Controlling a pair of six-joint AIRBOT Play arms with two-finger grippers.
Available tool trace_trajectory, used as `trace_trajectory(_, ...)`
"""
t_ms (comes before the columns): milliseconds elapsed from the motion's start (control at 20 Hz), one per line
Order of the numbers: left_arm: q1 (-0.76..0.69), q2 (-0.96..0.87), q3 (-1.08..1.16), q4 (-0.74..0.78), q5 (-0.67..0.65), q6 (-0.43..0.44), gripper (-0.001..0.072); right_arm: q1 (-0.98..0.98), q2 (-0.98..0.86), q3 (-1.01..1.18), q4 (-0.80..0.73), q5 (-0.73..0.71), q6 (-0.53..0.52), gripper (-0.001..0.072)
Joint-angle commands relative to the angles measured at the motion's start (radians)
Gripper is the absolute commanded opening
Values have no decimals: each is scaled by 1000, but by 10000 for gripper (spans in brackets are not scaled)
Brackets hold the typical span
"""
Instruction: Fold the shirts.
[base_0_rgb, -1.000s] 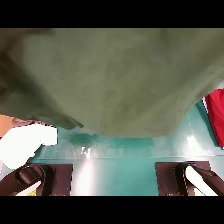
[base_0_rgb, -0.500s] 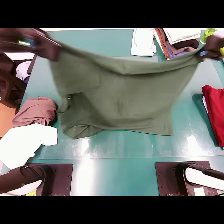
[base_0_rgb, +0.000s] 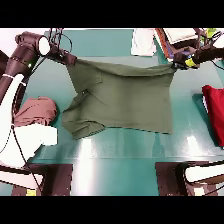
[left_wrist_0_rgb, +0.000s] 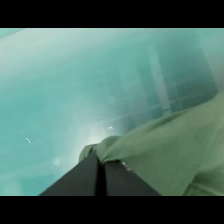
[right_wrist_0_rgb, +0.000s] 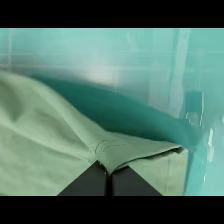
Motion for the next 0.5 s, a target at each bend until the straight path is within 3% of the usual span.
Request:
trace_trajectory(0, 52, -23, -2, -64, 23, 33, 27, 0, -34, -2, 0, -45, -10, 12)
trace_trajectory(350, 52, -23, -2, -66, 37, 33, 28, 0, -35, -2, 0, -67, -15, 15)
trace_trajectory(400, 52, -22, -1, -64, 11, 33, 28, 0, -35, -2, 1, -56, -19, 91)
trace_trajectory(450, 52, -21, 1, -60, -18, 34, 65, 0, -35, -2, 2, -50, -19, 328)
